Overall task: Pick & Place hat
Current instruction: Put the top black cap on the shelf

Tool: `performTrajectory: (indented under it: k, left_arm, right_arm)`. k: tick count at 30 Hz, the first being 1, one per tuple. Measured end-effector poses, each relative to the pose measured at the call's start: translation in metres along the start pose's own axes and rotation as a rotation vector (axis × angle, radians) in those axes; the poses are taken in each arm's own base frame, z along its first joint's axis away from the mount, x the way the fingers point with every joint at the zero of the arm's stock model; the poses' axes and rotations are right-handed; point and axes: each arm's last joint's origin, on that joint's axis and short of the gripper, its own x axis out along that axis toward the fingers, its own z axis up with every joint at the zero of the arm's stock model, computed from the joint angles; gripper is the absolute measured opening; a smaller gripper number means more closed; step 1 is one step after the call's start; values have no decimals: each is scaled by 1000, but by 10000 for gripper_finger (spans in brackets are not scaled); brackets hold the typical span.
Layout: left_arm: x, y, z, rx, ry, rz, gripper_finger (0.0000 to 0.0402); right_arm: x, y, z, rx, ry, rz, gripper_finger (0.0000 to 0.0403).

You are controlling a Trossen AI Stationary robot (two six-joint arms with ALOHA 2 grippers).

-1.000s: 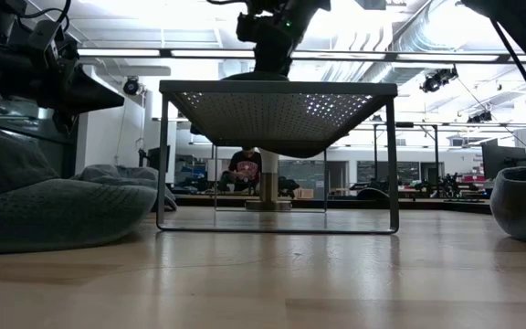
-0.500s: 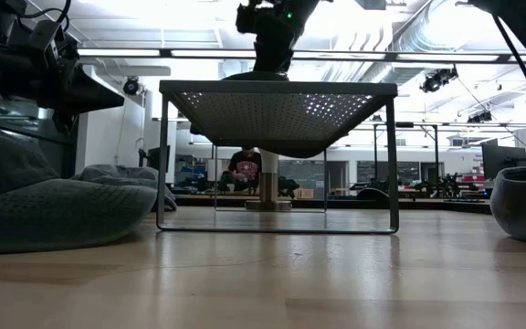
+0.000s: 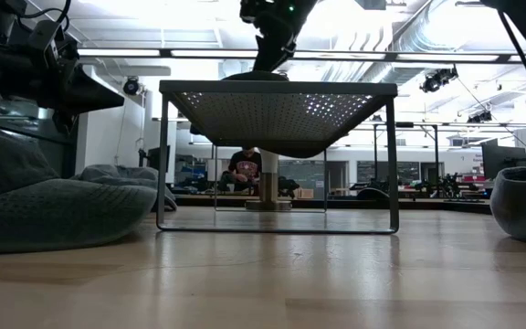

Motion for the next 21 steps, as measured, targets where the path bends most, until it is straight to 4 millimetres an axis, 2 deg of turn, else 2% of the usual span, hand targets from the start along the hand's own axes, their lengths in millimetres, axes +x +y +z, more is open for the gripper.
performTrajectory:
  k: [5,9,17,21]
  left_arm:
    - [0,0,0,0,0,0,1]
    - [0,0,0,0,0,0,1]
    - [0,0,0,0,0,0,1]
    - [0,0,0,0,1,-4,1]
  right_arm:
    - [0,1,3,27,-32,30,242]
    - [8,2,1,82,-22,96,294]
    - [31,-5,-5,240,34,104,307]
    - [33,-5,-7,290,53,129,306]
